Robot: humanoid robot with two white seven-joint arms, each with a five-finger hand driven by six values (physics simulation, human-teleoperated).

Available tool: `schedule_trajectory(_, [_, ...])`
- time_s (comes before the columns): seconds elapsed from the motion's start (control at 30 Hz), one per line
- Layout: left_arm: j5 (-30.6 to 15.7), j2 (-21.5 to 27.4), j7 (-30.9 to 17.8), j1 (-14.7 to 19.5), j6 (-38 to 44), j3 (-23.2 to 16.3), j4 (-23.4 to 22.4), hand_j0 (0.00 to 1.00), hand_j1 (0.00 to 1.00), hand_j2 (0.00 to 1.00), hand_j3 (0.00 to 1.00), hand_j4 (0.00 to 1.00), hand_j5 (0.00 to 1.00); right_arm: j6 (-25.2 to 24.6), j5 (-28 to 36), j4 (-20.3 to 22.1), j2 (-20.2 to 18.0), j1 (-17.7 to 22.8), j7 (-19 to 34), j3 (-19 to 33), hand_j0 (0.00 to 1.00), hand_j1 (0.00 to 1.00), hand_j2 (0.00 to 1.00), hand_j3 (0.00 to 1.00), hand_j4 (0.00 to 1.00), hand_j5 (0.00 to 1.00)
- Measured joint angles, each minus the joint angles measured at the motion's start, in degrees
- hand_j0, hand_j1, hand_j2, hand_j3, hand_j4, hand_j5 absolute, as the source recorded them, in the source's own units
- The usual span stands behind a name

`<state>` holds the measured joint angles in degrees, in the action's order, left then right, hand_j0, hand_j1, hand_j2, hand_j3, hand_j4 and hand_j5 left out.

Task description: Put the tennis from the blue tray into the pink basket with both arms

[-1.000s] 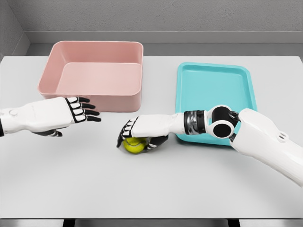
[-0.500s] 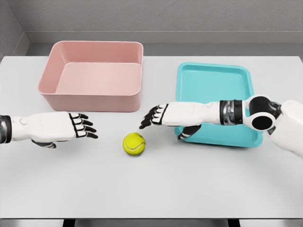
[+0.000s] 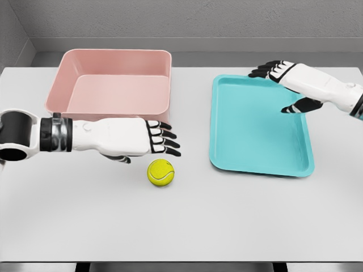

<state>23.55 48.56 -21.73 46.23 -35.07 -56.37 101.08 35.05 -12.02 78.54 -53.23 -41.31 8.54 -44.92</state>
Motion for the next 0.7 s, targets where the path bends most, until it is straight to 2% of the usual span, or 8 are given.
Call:
schedule_trajectory(0.23, [0.3,-1.7,-3.6,0.1,0.0,-3.7,0.0,1.00,1.00,1.00,1.00,1.00,1.00,0.0,-0.1,-0.4,-0.7,1.1,-0.5,0.1,1.00,1.00,1.00,1.00,1.00,1.00])
schedule_trajectory(0.57, [-2.1,-3.4,-4.1,2.0,0.0,-4.4,0.0,1.00,1.00,1.00,1.00,1.00,1.00,0.0,-0.1,-0.2,-0.5,1.5,-0.5,0.2,1.00,1.00,1.00,1.00,1.00,1.00])
schedule_trajectory(0.7, [-1.7,-3.5,-6.8,2.5,0.0,-4.4,0.0,1.00,1.00,1.00,1.00,1.00,1.00,0.0,-0.1,-0.3,-0.6,1.5,-0.5,0.2,1.00,1.00,1.00,1.00,1.00,1.00])
